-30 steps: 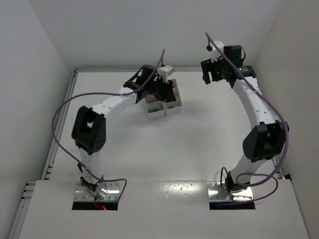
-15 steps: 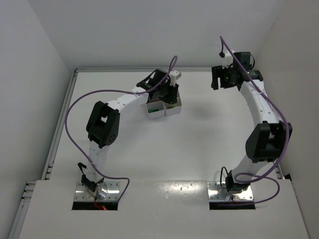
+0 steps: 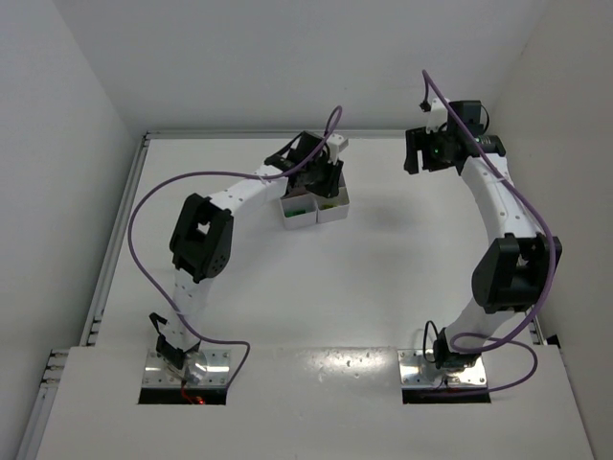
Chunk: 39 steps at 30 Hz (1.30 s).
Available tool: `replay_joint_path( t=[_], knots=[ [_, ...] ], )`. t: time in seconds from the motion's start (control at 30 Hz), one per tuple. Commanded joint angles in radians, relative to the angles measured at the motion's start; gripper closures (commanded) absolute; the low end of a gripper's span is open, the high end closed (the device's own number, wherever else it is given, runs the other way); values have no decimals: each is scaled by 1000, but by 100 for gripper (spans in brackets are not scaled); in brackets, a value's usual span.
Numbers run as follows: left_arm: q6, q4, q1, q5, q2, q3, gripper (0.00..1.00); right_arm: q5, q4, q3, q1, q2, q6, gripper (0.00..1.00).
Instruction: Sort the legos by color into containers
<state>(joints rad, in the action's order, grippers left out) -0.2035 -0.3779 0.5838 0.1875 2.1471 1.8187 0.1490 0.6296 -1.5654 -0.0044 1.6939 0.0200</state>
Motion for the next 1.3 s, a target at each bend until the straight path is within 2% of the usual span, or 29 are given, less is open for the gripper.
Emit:
replay_joint_path(
  t=[0.0, 0.07, 0.1, 0.17, 0.2, 0.23, 0.53, 0.67, 0.7, 0.73, 0.77, 0.8, 0.87, 0.93, 1.07, 1.17, 1.27],
  knots=[
    [6, -10, 7, 7, -4, 7, 81, 20, -16, -38, -3, 4, -3, 26],
    [6, -10, 7, 7, -4, 7, 77, 29, -16, -38, -3, 4, -3, 26],
    [6, -10, 7, 7, -4, 7, 64, 29, -16, -38, -3, 4, -3, 26],
    [6, -10, 7, 20, -4, -2, 50, 29, -16, -27, -3, 4, -3, 26],
    [6, -10, 7, 20, -13, -2, 39, 29, -16, -27, -3, 4, -3, 26],
    [6, -10, 7, 10, -13, -2, 35, 29, -16, -27, -3, 4, -3, 26],
    [-5, -19, 7, 44, -62, -30, 32, 29, -25, -7, -3, 4, -3, 25],
    [-75, 132, -44, 130, -255, -145, 30, 41, -39, 17, -18, 4, -3, 25],
    [-88, 132, -56, 130, -286, -157, 30, 105, -39, 18, -29, 4, -58, 25],
    [-105, 132, -67, 103, -311, -166, 15, 154, -39, 18, -46, 15, -86, 25],
    [-118, 123, -79, 86, -331, -167, 10, 200, -50, 27, -75, 15, -113, 25],
    [-128, 87, -114, 76, -349, -177, 8, 280, -59, 39, -86, 27, -141, 25],
    [-128, 53, -157, 55, -406, -212, 0, 328, -91, 48, -95, 47, -196, 25],
    [-90, 5, -225, 17, -456, -263, 0, 360, -103, 48, -95, 73, -196, 23],
    [-4, -117, -341, -16, -475, -263, 0, 371, -130, 22, -95, 156, -178, 22],
    [58, -131, -430, -34, -524, -352, 0, 351, -152, 10, -105, 193, -134, 21],
    [67, -121, -466, -34, -549, -430, 0, 339, -153, 24, -114, 205, -103, 21]
  ],
)
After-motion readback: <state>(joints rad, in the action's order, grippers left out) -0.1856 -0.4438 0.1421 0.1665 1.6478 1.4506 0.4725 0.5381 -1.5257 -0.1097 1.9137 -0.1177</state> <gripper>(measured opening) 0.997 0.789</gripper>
